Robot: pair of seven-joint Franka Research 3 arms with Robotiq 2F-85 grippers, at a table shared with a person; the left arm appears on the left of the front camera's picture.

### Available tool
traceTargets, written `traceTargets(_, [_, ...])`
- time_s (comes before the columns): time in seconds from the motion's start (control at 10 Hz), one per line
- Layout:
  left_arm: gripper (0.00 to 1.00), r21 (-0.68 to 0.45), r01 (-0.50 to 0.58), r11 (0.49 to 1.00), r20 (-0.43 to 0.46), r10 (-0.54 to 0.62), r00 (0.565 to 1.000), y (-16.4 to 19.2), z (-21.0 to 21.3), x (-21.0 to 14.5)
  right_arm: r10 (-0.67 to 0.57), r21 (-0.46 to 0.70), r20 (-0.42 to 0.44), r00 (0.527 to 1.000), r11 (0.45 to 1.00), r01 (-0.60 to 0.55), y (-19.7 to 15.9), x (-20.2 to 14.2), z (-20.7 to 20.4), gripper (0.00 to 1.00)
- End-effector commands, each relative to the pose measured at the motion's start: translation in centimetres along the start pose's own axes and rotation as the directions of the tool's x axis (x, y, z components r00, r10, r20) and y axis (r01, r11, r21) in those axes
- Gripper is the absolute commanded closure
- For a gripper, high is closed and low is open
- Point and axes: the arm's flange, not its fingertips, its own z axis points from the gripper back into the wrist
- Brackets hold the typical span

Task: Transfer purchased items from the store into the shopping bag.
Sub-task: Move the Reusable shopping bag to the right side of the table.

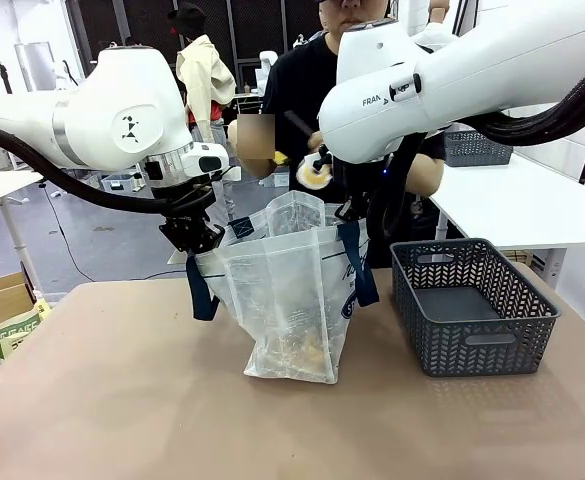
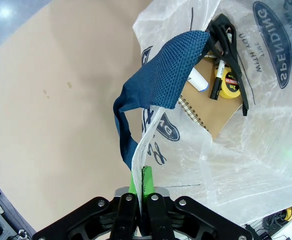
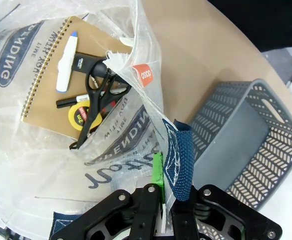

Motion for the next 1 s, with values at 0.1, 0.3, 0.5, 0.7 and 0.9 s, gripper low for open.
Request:
traceTargets(0.1, [1.0,0.001,-0.004,1.0,-0.002,0.004,1.0,0.05,-0.05,-0.12,-0.002,-0.002,-0.004,1.0,1.0,0.002,-0.17,-0.14,-0.2,1.0])
traceTargets(0.3, [1.0,0.001,-0.004,1.0,-0.002,0.004,1.0,0.05,-0.05,-0.12,-0.002,-0.002,-0.004,1.0,1.0,0.002,-0.17,-0.14,-0.2,1.0])
traceTargets(0.5, [1.0,0.001,-0.004,1.0,-0.002,0.004,1.0,0.05,-0.05,-0.12,-0.002,-0.002,-0.004,1.0,1.0,0.002,-0.17,-0.14,-0.2,1.0])
traceTargets(0.7, [1.0,0.001,-0.004,1.0,-0.002,0.004,1.0,0.05,-0.05,-0.12,-0.002,-0.002,-0.004,1.0,1.0,0.002,-0.17,-0.14,-0.2,1.0])
traceTargets(0.9, [1.0,0.001,-0.004,1.0,-0.002,0.004,1.0,0.05,-0.05,-0.12,-0.002,-0.002,-0.004,1.0,1.0,0.002,-0.17,-0.14,-0.2,1.0])
